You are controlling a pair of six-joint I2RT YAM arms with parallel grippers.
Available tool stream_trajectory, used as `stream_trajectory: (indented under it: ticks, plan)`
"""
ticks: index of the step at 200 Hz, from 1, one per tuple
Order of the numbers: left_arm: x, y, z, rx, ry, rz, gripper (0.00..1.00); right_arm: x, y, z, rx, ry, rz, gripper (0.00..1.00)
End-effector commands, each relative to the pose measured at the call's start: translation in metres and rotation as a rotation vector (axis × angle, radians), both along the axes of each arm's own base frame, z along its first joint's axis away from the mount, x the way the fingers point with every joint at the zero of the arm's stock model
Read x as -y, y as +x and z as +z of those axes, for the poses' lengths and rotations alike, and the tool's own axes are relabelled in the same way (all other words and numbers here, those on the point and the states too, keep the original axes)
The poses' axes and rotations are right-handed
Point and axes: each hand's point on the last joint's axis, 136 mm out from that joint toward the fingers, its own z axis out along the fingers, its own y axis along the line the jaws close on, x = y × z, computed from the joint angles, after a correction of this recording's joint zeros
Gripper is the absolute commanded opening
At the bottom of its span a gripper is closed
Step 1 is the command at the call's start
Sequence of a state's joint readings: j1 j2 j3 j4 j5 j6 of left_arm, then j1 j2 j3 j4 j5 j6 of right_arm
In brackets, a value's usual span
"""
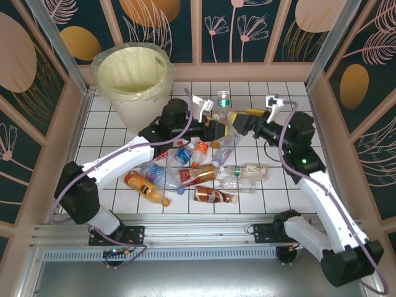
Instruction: Put the plastic bottles in the bin
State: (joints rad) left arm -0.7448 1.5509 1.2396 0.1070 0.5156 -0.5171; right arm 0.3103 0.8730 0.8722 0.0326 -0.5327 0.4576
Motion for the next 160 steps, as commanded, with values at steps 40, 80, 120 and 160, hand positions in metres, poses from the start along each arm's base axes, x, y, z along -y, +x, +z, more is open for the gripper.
stream_trajectory:
  ticks: [40,80,120,160]
  plan:
    - [-0.047,0.004,0.032,0.109,0.089,0.170,0.55,0.025,-0.031,-0.023,0.001,-0.047,-0.090,0.99]
    - [-0.091,0.021,0.052,0.179,0.158,0.343,0.55,0.024,-0.036,-0.022,0.055,-0.042,-0.075,0.99]
    - [-0.136,0.051,0.072,0.220,0.219,0.486,0.55,0.021,-0.038,-0.013,0.094,-0.017,-0.054,0.99]
    - [-0.151,0.074,0.105,0.299,0.267,0.552,0.55,0.021,-0.029,-0.009,0.101,-0.029,-0.072,0.98]
